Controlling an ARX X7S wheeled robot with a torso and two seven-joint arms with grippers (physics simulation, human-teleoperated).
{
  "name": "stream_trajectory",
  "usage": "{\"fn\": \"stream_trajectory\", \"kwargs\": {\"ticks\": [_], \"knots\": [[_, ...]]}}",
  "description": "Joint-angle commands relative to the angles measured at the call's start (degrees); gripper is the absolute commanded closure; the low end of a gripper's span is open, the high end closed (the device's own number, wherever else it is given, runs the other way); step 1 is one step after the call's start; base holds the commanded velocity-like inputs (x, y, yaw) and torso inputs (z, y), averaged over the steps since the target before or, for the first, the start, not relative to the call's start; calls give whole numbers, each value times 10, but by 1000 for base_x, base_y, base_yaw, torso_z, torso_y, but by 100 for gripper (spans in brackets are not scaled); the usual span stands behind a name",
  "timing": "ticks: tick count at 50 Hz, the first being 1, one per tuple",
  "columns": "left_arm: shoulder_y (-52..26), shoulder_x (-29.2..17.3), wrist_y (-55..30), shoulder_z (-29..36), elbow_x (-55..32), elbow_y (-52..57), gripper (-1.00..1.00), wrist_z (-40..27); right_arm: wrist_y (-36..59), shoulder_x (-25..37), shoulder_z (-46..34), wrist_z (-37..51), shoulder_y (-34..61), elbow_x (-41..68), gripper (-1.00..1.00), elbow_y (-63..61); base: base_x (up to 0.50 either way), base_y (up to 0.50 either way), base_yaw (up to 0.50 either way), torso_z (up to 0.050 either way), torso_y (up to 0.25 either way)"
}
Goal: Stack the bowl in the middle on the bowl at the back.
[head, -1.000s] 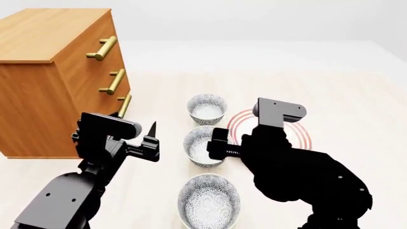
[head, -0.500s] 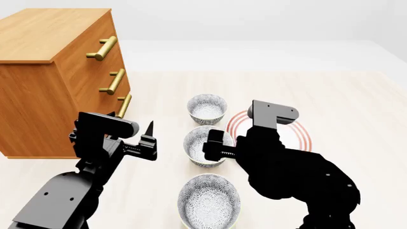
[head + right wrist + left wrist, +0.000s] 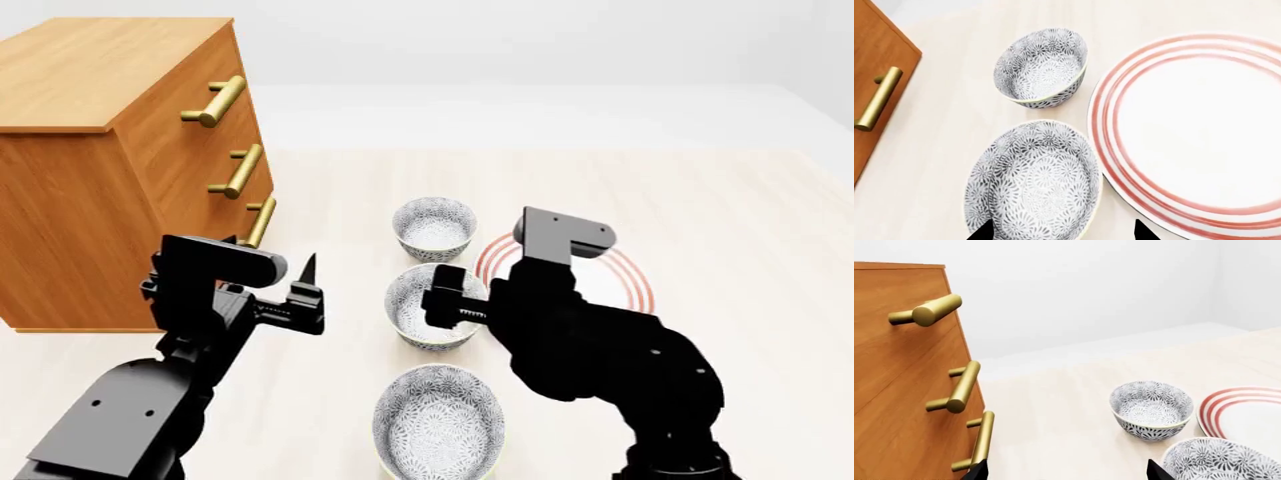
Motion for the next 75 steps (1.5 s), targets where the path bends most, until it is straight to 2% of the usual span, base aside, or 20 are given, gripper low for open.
{"fn": "stream_trajectory", "kwargs": {"ticks": [1, 75], "knots": [[-1, -1, 5, -1, -1, -10, -100, -1, -26, -2, -15, -17, 7, -13, -100, 31, 0, 0, 0, 0, 0], [3, -8, 24, 3, -8, -31, -100, -10, -121, -3, -81, -88, 27, -39, -100, 174, 0, 0, 0, 0, 0]]}}
